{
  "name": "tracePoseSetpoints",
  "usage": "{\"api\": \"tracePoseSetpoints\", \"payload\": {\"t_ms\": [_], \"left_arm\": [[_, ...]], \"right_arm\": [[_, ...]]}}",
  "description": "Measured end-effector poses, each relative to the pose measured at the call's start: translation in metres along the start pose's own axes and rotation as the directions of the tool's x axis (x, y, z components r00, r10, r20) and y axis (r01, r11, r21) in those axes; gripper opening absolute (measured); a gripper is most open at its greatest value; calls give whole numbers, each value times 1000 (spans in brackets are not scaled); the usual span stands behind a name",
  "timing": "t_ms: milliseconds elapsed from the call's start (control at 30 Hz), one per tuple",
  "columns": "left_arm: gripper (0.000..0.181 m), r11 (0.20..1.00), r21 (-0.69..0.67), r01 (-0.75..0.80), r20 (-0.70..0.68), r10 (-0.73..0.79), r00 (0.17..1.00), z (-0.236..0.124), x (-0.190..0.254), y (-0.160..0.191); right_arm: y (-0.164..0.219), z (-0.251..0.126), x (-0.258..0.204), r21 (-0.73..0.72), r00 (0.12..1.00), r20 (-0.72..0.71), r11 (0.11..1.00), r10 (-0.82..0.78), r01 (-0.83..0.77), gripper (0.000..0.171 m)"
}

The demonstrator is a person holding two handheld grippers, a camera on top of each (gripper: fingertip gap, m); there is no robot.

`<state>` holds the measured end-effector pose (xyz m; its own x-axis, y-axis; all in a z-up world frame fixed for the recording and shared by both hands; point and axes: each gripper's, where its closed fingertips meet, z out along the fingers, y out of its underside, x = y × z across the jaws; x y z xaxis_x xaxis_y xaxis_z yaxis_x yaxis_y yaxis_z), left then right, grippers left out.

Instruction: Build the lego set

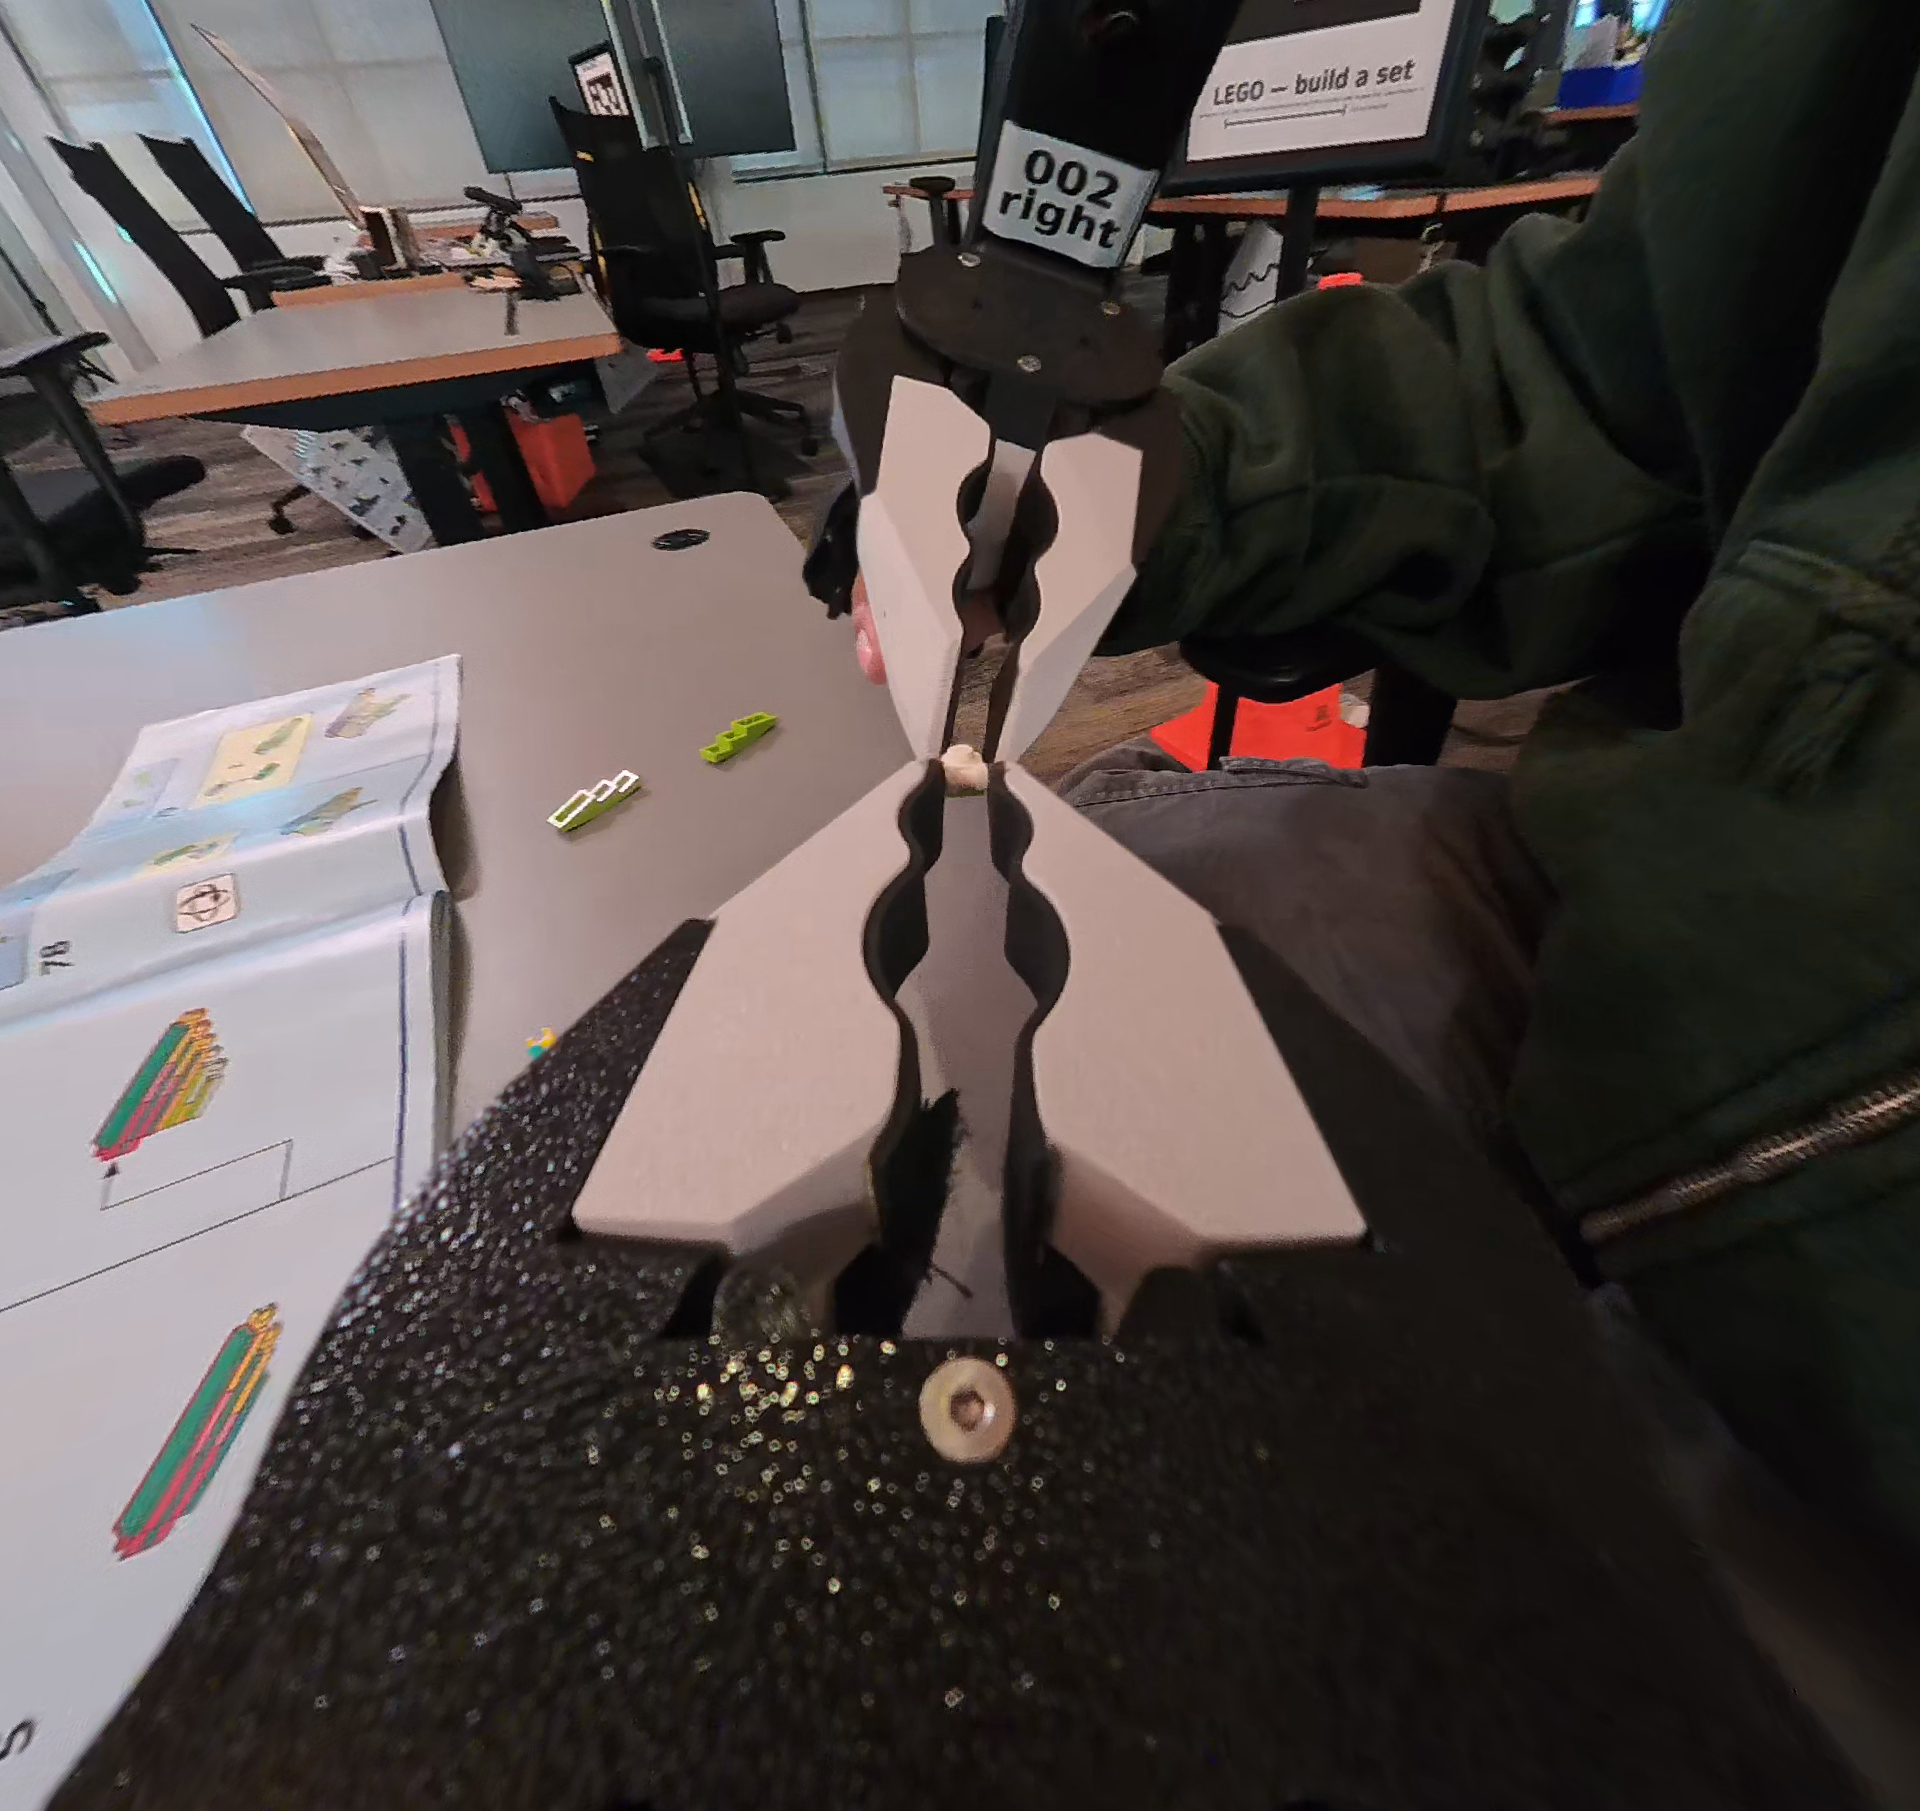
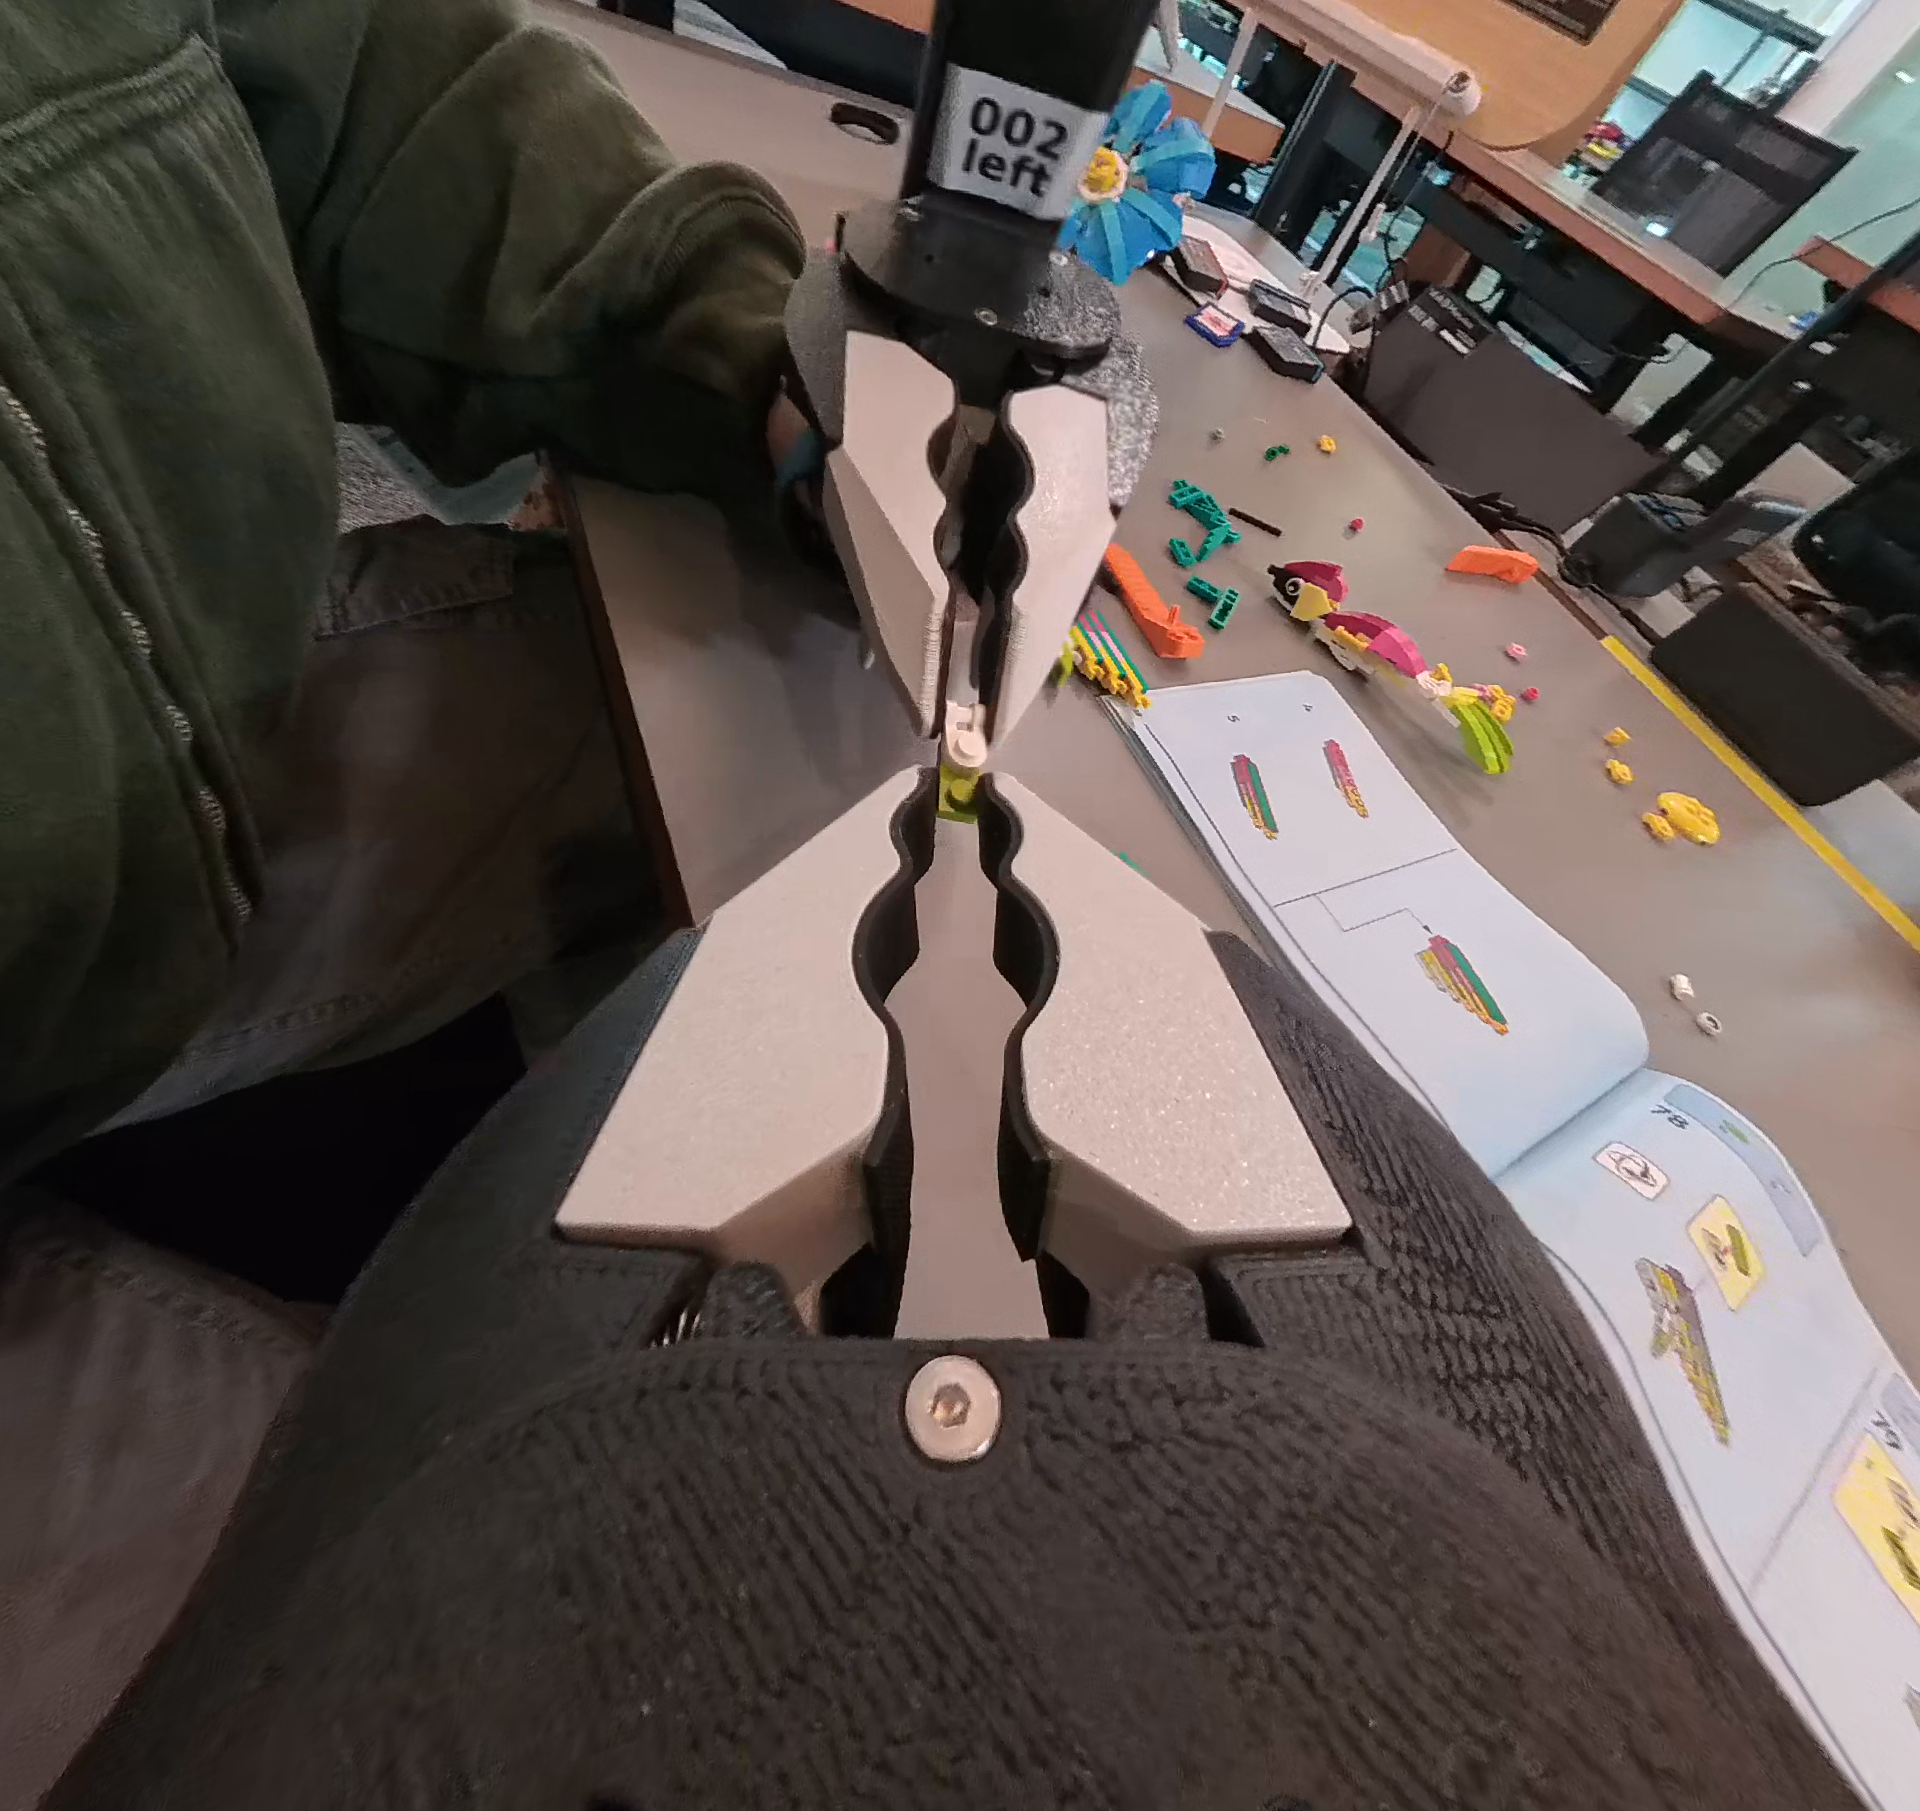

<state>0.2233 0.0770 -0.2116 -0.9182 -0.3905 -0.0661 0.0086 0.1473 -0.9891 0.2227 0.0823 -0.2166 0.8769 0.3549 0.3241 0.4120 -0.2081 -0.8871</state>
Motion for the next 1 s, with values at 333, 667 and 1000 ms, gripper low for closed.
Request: {"api": "tracePoseSetpoints", "payload": {"t_ms": [333, 667, 1000], "left_arm": [[6, 999, -33, 1, -68, -3, 998, 1, 10, 5], [6, 999, -36, 19, -85, -22, 996, 2, 12, 5], [16, 999, 22, 29, -36, -28, 999, 0, 5, -2]], "right_arm": [[1, -1, -11, -10, 997, 72, 1000, -8, 8, 7], [1, -1, -13, -7, 996, 93, 1000, 10, -9, 7], [-7, -1, -3, 40, 999, 39, 998, 36, -38, 7]]}}
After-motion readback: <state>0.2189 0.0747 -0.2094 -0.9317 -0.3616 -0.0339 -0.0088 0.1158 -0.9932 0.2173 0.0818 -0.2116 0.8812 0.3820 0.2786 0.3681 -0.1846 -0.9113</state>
